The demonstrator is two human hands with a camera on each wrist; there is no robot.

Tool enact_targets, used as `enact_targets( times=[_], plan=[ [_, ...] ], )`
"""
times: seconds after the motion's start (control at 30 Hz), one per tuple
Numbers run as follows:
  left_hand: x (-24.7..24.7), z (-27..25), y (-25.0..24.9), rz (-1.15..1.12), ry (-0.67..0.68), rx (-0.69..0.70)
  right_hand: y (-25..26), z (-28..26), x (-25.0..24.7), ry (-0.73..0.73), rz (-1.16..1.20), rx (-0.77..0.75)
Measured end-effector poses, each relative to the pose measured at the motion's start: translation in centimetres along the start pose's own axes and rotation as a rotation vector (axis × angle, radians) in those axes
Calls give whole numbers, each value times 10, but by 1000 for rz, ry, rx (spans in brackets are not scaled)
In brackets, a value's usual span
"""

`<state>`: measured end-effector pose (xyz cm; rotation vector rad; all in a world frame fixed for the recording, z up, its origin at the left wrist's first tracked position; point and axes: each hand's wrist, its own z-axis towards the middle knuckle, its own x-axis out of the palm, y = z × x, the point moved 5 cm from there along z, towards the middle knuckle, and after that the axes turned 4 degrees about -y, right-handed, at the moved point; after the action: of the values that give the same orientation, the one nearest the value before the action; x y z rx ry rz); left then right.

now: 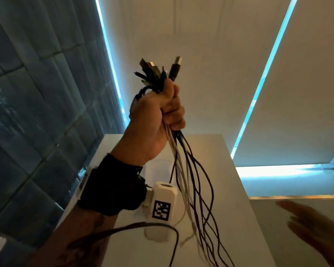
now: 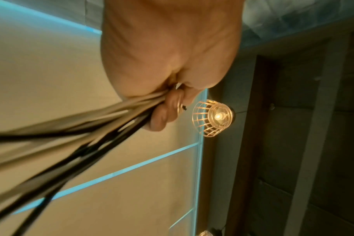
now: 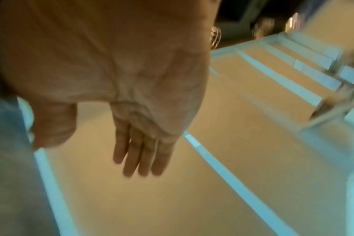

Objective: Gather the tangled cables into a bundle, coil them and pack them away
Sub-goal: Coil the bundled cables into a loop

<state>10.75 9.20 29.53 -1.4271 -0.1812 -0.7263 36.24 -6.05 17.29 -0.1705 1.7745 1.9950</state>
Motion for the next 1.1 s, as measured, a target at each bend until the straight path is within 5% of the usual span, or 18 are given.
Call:
enact_targets(
  times=[0.17, 0.3, 0.47, 0.67, 0.83, 1.1],
  plan=[
    [16, -10, 46, -104, -68, -88, 84, 48, 104, 182, 234, -179],
    [-6, -3, 50, -96, -140, -108, 77, 61, 160, 367, 542, -7],
    [-56, 3, 46, -208, -185, -168, 32, 38, 168, 550, 565, 194],
    [-106, -10, 65, -16, -267, -224, 18, 15, 117, 690, 254, 319],
    [-104, -38, 95, 219, -201, -379, 73, 35, 68, 576, -145, -84],
    [-41, -79, 98, 362, 269, -437, 107, 92, 75, 269, -248, -391]
  ],
)
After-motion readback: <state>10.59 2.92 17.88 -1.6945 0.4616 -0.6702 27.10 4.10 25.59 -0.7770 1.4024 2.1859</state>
